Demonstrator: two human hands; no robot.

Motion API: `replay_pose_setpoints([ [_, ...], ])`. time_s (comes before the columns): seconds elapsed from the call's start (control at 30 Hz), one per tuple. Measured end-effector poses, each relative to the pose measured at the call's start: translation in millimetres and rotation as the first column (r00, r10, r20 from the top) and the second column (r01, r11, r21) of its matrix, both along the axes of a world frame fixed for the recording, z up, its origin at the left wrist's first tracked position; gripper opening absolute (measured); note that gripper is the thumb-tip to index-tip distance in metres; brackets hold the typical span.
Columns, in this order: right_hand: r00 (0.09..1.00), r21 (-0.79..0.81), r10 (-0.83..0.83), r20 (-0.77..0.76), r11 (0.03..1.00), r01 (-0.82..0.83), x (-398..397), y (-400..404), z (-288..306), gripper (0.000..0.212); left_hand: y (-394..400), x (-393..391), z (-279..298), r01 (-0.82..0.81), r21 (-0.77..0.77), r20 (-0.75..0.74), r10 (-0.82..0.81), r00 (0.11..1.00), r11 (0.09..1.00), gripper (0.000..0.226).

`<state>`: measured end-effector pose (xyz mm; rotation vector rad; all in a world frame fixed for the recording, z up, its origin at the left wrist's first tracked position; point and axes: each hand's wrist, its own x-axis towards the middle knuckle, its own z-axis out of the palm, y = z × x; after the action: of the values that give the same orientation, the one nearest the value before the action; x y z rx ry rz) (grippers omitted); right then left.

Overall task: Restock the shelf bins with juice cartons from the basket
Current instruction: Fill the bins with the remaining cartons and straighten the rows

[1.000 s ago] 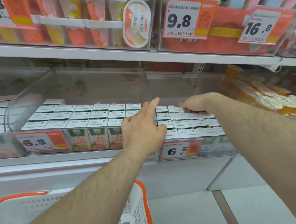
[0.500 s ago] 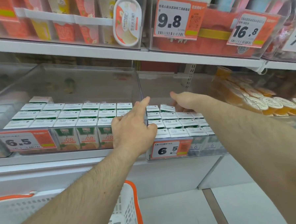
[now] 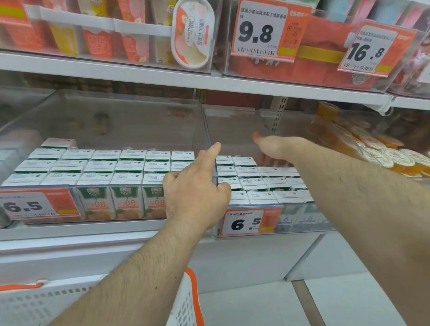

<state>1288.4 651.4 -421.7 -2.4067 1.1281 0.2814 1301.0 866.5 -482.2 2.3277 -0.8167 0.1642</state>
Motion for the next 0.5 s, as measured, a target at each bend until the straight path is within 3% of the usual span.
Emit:
replay_pose_setpoints([
  [0.1, 0.994, -0.026, -0.011, -0.109, 1.000, 0.008, -16.3, -4.2, -0.3, 0.073, 0.6, -0.6, 0.4, -0.001, -0.003, -0.007, 0.001, 1.000, 1.000, 0.073],
  [0.2, 0.976, -0.048, 0.091, -0.199, 0.994, -0.102, -14.3, 5.5, -2.1, 0.064, 0.0, -0.7, 0.3, -0.003, -0.002, -0.005, 0.003, 1.000, 1.000, 0.073],
  [0.3, 0.971, -0.107, 0.139, -0.194, 0.981, -0.162, -11.9, 3.7, -6.8, 0.043, 0.5, -0.3, 0.5, 0.001, -0.001, -0.005, -0.001, 1.000, 1.000, 0.072],
  [0.4, 0.987, -0.192, 0.035, -0.159, 0.979, -0.066, -30.9, -21.0, -7.7, 0.045, 1.4, -1.1, -0.5, 0.001, -0.008, 0.000, -0.001, 1.000, 1.000, 0.071],
  [0.5, 0.965, -0.192, 0.012, -0.263, 0.979, -0.065, -53.5, -38.2, -3.9, 0.052, 0.7, -0.7, -0.5, -0.004, -0.004, 0.004, 0.004, 1.000, 1.000, 0.071],
])
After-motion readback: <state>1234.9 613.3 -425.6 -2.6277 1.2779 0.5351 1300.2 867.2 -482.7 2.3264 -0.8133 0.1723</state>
